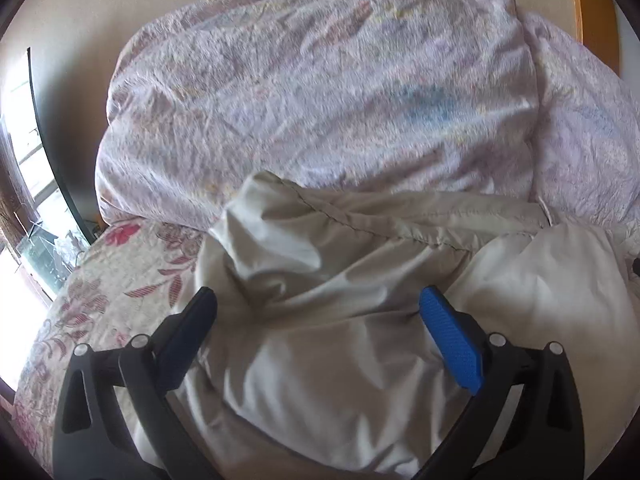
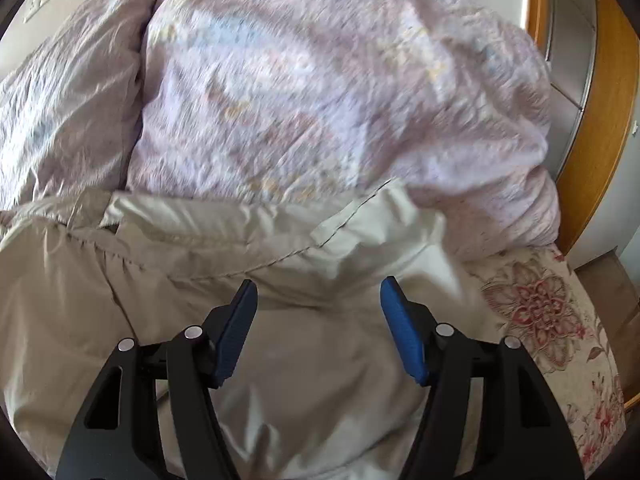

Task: Fold large clothes

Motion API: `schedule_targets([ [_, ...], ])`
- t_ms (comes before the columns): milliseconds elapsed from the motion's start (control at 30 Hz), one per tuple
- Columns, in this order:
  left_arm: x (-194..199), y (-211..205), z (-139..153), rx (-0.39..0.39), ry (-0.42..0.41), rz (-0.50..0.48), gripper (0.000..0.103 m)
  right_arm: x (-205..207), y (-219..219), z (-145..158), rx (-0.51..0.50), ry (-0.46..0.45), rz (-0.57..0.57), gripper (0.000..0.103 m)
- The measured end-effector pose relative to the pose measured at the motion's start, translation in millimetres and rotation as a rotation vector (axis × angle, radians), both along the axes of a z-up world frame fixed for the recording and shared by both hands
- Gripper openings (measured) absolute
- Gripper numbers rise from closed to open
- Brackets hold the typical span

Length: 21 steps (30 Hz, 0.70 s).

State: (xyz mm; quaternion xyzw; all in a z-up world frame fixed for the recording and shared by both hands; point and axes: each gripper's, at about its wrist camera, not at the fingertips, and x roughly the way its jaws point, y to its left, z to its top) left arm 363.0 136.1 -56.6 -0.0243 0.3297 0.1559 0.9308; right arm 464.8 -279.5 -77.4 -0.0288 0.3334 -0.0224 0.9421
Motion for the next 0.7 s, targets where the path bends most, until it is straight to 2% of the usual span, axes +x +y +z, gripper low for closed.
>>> schedule_targets([
  [67, 4.1, 4.7, 3.6, 0.050, 0.003, 0.041, 0.101, 8.5, -14.5, -1.5, -0.006, 0.027, -0.054, 0.066],
  [200, 15.5, 22.0, -7.6, 0.048, 0.029, 0.096, 0.101, 21.6, -28.3, -29.2, -0.042, 0.084, -0.128, 0.066],
  [367, 18.2, 47.8, -24.8, -0.104, 0.043, 0.118, 0.101, 19.4, -21.9, -39.2, -0.067, 0.064, -0.137, 0.069],
  [500, 24.6, 62.1, -33.8, -0.186, 0.060, 0.118, 0.101, 21.9, -30.0, -45.8, -0.011, 0.101, -0.123, 0.071],
  [567, 29.8, 69.9, -38.9, -0.232, 0.074, 0.115, 0.101, 27.1, -32.9, -49.9, -0.014, 0.124, -0.125, 0.072],
  [700, 33.6, 87.1, -51.4, -0.387, 0.080, 0.099, 0.101, 35.7, -35.3, -56.1, -0.017, 0.156, -0.144, 0.075],
])
